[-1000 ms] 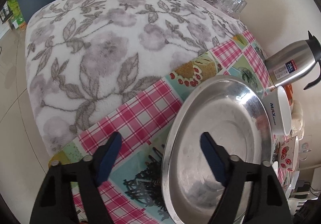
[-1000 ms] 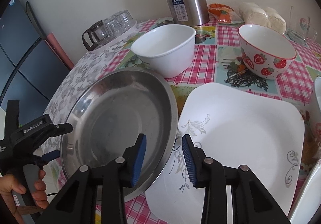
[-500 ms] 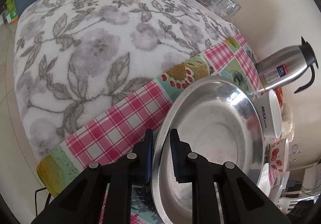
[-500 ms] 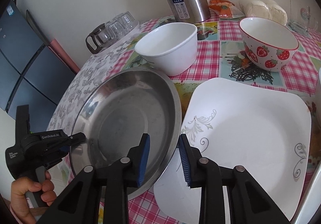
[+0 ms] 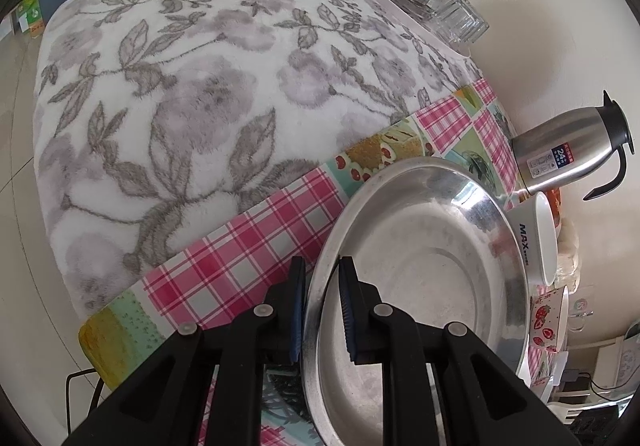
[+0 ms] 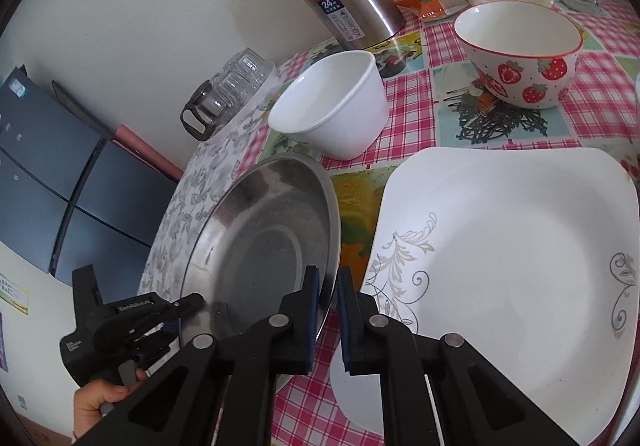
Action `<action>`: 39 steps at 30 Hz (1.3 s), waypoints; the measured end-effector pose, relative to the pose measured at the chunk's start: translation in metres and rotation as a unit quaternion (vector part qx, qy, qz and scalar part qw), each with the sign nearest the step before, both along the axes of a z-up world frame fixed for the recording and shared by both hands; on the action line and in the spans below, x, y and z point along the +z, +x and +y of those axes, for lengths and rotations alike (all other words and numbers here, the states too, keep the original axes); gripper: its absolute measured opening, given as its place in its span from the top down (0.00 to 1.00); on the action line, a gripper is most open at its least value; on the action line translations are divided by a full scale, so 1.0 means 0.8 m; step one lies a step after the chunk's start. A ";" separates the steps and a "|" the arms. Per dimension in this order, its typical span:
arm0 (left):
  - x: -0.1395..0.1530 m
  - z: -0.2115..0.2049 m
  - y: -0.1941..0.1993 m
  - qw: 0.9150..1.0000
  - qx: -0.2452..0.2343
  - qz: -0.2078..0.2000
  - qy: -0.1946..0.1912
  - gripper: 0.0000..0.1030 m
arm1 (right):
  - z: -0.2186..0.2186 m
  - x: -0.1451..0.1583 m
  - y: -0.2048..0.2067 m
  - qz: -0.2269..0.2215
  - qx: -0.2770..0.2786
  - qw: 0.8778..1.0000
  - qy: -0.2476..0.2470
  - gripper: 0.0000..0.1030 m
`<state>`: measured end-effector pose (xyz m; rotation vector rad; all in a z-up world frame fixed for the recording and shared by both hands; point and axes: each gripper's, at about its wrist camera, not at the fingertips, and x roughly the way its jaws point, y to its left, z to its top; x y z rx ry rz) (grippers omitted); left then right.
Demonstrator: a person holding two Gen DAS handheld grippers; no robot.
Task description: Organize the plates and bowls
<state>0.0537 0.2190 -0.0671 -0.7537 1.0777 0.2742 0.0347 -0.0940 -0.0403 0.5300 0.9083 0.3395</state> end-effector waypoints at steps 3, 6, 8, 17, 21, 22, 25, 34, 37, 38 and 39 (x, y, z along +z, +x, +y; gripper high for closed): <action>0.003 0.002 -0.003 1.000 0.004 -0.003 -0.002 0.84 | -0.001 0.006 -0.003 -0.014 0.006 1.000 -0.004 0.90; 0.010 0.003 -0.006 1.000 0.004 -0.011 0.005 0.84 | 0.000 0.012 -0.005 -0.020 0.011 1.000 -0.009 0.90; 0.014 0.003 -0.008 1.000 0.002 -0.017 0.007 0.84 | 0.001 0.014 -0.006 -0.021 0.012 1.000 -0.011 0.90; 0.033 -0.002 -0.012 0.999 0.000 -0.041 0.009 0.84 | -0.003 0.027 -0.012 -0.031 0.013 0.999 -0.016 0.90; 0.043 -0.003 -0.014 0.999 0.000 -0.053 0.008 0.84 | -0.006 0.031 -0.015 -0.033 0.014 0.999 -0.018 0.89; 0.046 -0.003 -0.015 0.998 0.001 -0.057 0.007 0.84 | -0.006 0.032 -0.016 -0.034 0.015 0.999 -0.018 0.89; 0.056 -0.002 -0.020 0.997 0.002 -0.071 0.008 0.84 | -0.008 0.036 -0.017 -0.038 0.016 0.999 -0.013 0.89; 0.088 -0.009 -0.032 0.994 0.002 -0.111 0.019 0.84 | -0.012 0.052 -0.025 -0.056 0.017 0.998 -0.006 0.89; 0.095 -0.017 -0.032 0.992 -0.004 -0.122 0.022 0.84 | -0.017 0.056 -0.027 -0.060 0.014 0.998 -0.008 0.89; 0.097 -0.020 -0.031 0.992 -0.008 -0.125 0.023 0.84 | -0.019 0.056 -0.028 -0.061 0.013 0.998 -0.007 0.89; 0.099 -0.023 -0.031 0.992 -0.011 -0.127 0.024 0.84 | -0.022 0.057 -0.029 -0.062 0.011 0.998 -0.007 0.89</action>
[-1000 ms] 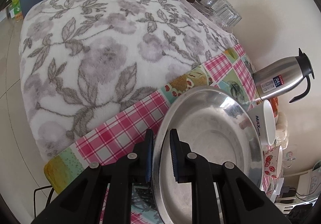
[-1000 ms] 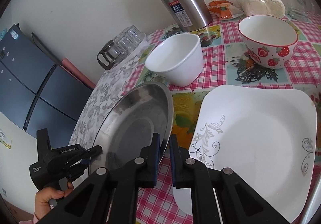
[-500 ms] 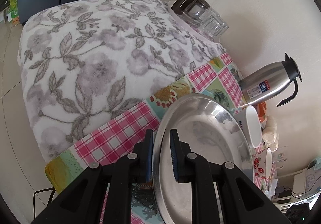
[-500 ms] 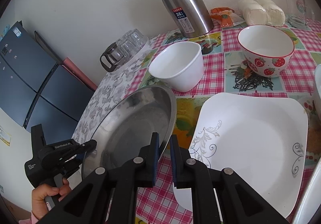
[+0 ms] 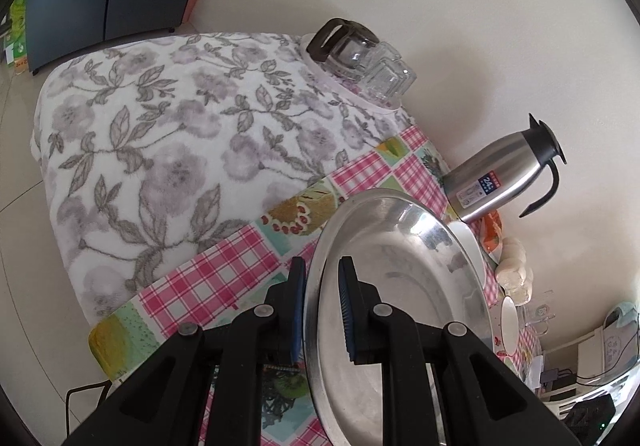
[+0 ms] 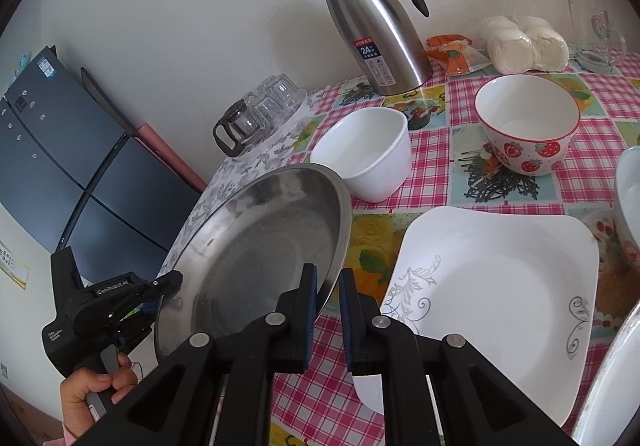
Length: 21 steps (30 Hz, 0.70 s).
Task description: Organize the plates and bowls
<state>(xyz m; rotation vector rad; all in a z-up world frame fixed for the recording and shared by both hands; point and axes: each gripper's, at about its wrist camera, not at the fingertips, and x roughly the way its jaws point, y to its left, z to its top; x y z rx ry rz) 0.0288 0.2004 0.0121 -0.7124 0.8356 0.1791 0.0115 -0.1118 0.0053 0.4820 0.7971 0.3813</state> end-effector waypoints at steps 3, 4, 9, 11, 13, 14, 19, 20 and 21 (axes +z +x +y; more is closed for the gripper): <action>0.004 -0.011 0.000 1.000 -0.010 -0.003 0.005 0.84 | -0.010 0.001 -0.002 -0.002 -0.006 1.000 0.001 0.89; 0.005 -0.016 0.001 1.000 -0.014 -0.004 0.006 0.84 | -0.014 0.001 -0.003 -0.002 -0.008 1.000 0.002 0.89; 0.011 -0.034 0.000 1.000 -0.028 -0.010 0.009 0.84 | -0.033 0.005 -0.007 -0.004 -0.017 1.000 0.002 0.89; 0.015 -0.045 0.000 0.999 -0.036 -0.015 0.014 0.84 | -0.042 0.007 -0.010 -0.008 -0.020 1.000 0.000 0.89; 0.018 -0.055 0.000 0.999 -0.045 -0.019 0.018 0.84 | -0.051 0.009 -0.014 -0.010 -0.025 1.000 0.001 0.89; 0.020 -0.060 0.001 0.998 -0.050 -0.021 0.019 0.84 | -0.056 0.010 -0.015 -0.010 -0.028 1.000 0.002 0.89; 0.024 -0.082 0.000 0.997 -0.068 -0.023 0.019 0.84 | -0.080 0.012 -0.023 -0.011 -0.043 0.999 0.008 0.89; 0.024 -0.088 0.000 0.997 -0.073 -0.023 0.019 0.84 | -0.084 0.013 -0.024 -0.011 -0.045 0.999 0.007 0.89; 0.025 -0.092 0.000 0.997 -0.076 -0.023 0.018 0.84 | -0.089 0.015 -0.026 -0.012 -0.047 0.999 0.006 0.89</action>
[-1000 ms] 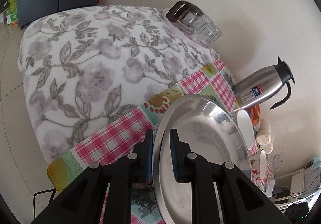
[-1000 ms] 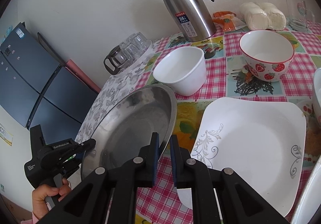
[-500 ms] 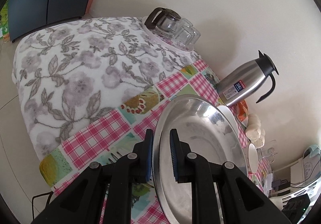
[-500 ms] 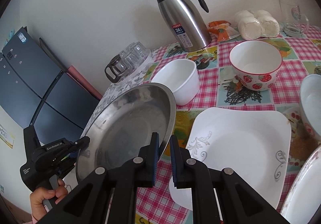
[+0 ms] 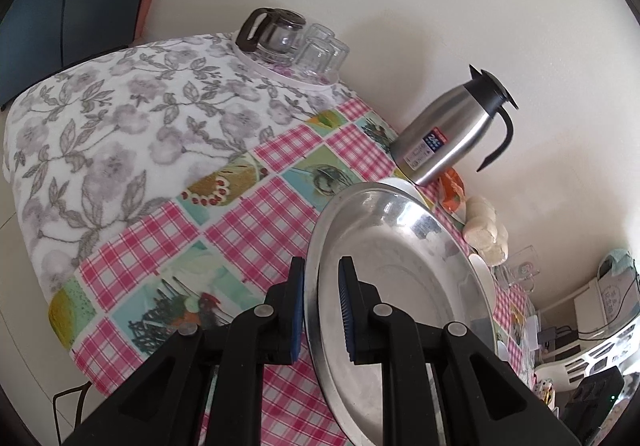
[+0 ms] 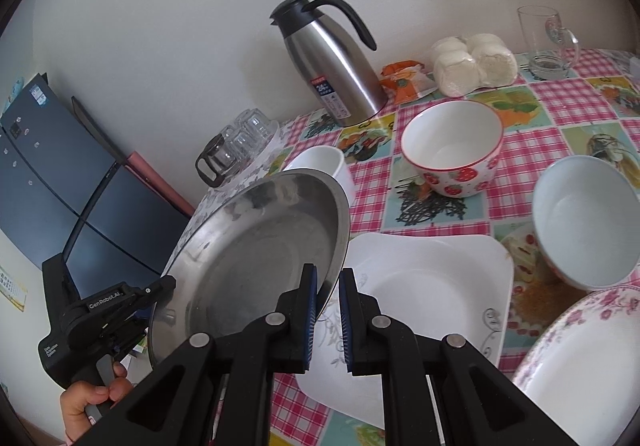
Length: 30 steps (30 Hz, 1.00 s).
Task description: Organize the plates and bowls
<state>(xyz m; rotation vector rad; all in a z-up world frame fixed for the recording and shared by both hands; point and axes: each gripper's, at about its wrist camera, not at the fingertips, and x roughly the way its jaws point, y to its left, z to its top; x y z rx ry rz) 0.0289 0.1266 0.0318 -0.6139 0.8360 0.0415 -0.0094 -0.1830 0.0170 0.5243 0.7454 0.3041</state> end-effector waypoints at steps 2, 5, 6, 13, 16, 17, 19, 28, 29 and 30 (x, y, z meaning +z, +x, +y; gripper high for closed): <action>0.001 -0.010 0.000 1.000 -0.008 0.000 -0.001 0.84 | -0.010 0.002 -0.004 -0.002 -0.004 1.000 0.000 0.89; 0.003 -0.026 -0.001 1.000 -0.024 -0.003 0.000 0.84 | -0.027 0.005 -0.010 -0.004 -0.011 1.000 0.003 0.89; 0.003 -0.031 -0.001 1.000 -0.028 -0.003 0.000 0.84 | -0.033 0.006 -0.012 -0.005 -0.014 1.000 0.004 0.89; 0.007 -0.071 -0.004 0.998 -0.068 -0.004 0.005 0.84 | -0.072 0.006 -0.027 -0.004 -0.036 0.999 0.004 0.89; 0.008 -0.088 -0.005 0.996 -0.087 -0.004 0.009 0.84 | -0.090 0.006 -0.035 -0.007 -0.045 0.999 0.008 0.89; 0.008 -0.095 -0.006 0.996 -0.094 -0.004 0.011 0.84 | -0.097 0.007 -0.037 -0.008 -0.049 0.999 0.009 0.89; 0.009 -0.106 -0.008 0.994 -0.104 -0.004 0.015 0.84 | -0.110 0.006 -0.043 -0.010 -0.056 0.998 0.012 0.89; 0.003 -0.143 -0.007 0.989 -0.145 0.007 0.035 0.84 | -0.149 -0.004 -0.055 0.002 -0.085 0.996 0.027 0.89; 0.002 -0.144 -0.007 0.988 -0.146 0.010 0.038 0.84 | -0.151 -0.007 -0.054 0.006 -0.086 0.996 0.028 0.89; 0.000 -0.144 -0.006 0.988 -0.146 0.013 0.040 0.84 | -0.152 -0.010 -0.053 0.011 -0.087 0.996 0.027 0.89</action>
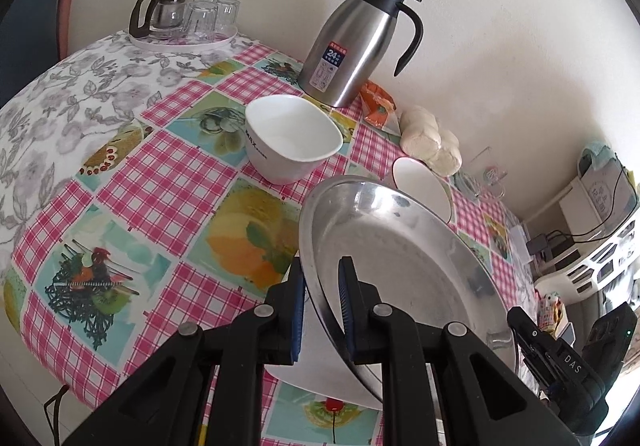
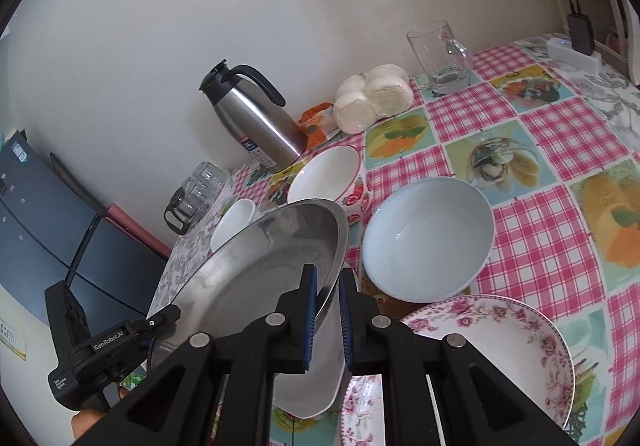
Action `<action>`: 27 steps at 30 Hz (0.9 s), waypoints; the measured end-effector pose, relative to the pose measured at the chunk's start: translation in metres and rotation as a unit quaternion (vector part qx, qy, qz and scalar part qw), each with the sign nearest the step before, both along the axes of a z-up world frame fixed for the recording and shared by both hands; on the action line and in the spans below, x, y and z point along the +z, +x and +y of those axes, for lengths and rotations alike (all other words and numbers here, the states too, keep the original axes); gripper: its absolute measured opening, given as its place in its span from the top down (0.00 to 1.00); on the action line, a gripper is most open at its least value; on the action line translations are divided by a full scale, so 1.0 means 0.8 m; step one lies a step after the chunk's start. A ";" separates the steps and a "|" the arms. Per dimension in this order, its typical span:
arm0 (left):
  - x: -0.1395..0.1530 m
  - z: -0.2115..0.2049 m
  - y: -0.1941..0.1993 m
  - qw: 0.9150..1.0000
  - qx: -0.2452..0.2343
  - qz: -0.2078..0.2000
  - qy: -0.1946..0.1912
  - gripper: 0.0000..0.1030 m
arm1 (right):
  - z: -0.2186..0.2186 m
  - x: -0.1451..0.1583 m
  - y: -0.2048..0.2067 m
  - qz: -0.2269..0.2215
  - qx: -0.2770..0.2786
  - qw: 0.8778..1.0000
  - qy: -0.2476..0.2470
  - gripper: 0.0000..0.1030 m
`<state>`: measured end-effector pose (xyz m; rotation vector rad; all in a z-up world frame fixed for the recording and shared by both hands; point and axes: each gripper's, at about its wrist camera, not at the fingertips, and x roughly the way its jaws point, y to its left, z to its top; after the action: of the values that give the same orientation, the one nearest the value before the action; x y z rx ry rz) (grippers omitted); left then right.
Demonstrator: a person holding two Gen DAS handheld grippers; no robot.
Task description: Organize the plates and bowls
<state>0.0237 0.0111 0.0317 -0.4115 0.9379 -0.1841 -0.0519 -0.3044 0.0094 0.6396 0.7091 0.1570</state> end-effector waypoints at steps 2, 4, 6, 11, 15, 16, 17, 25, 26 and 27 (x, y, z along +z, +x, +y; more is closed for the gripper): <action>-0.005 0.001 0.003 1.000 0.002 0.011 0.003 0.84 | 0.002 -0.005 0.002 0.009 0.002 1.000 -0.007 0.89; -0.011 0.004 0.005 1.000 0.007 0.022 0.002 0.84 | 0.005 -0.010 0.005 0.017 0.007 1.000 -0.015 0.89; -0.016 0.007 0.007 0.999 0.011 0.032 0.002 0.84 | 0.009 -0.013 0.007 0.023 0.012 0.999 -0.020 0.89; -0.023 0.012 0.010 0.999 0.018 0.049 0.007 0.84 | 0.019 -0.021 0.012 0.035 0.022 0.999 -0.032 0.89; -0.032 0.012 0.014 0.997 0.016 0.067 0.016 0.84 | 0.025 -0.028 0.016 0.047 0.029 0.998 -0.043 0.88; -0.035 0.011 0.015 0.997 0.014 0.074 0.019 0.84 | 0.026 -0.030 0.017 0.050 0.030 0.997 -0.047 0.88; -0.038 0.010 0.015 0.996 0.013 0.080 0.021 0.84 | 0.026 -0.032 0.018 0.054 0.031 0.997 -0.049 0.88; -0.065 0.011 0.022 0.990 0.007 0.138 0.031 0.84 | 0.029 -0.046 0.024 0.079 0.034 0.995 -0.054 0.87; -0.067 0.012 0.023 0.989 0.006 0.142 0.031 0.84 | 0.030 -0.047 0.023 0.083 0.034 0.994 -0.056 0.87; -0.068 0.012 0.023 0.989 0.006 0.143 0.030 0.84 | 0.031 -0.049 0.024 0.086 0.036 0.994 -0.058 0.87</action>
<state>0.0418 0.0207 -0.0224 -0.3942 1.2199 -0.0862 -0.0326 -0.2796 -0.0299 0.5200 0.9021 0.1258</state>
